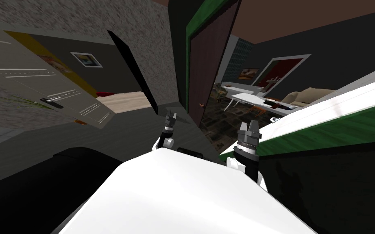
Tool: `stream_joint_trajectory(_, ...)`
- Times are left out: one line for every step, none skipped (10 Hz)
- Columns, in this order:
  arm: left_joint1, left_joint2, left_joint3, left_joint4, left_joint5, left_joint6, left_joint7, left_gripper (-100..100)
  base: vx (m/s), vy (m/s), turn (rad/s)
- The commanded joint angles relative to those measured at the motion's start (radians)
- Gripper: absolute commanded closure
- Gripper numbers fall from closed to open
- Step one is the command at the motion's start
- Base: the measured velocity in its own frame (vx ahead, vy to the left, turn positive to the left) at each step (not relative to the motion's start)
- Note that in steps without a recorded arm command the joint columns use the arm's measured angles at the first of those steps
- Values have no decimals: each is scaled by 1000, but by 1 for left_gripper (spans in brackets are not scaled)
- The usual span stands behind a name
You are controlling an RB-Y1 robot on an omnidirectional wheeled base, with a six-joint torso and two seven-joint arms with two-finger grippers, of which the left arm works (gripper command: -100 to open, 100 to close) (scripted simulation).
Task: Push the door open
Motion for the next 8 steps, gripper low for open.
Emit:
stream_joint_trajectory(-17, 4, -11, 34, 6, -1, -5, -100, 154, 53, -86)
stream_joint_trajectory(-30, 8, -23, 67, 11, -5, -10, -100, 163, 57, -109)
stream_joint_trajectory(-36, 9, -29, 84, 13, -7, -12, -100, 144, 52, -85)
stream_joint_trajectory(-43, 11, -35, 101, 15, -10, -14, -100, 111, 54, -58)
stream_joint_trajectory(-56, 14, -47, 135, 20, -14, -18, -100, 127, 59, -134)
stream_joint_trajectory(-63, 15, -54, 153, 23, -17, -21, -100, 125, 59, -99)
stream_joint_trajectory(-70, 16, -60, 170, 25, -19, -23, -100, 112, 47, -53)
stream_joint_trajectory(-84, 17, -72, 206, 30, -24, -28, -100, 124, 53, -109)
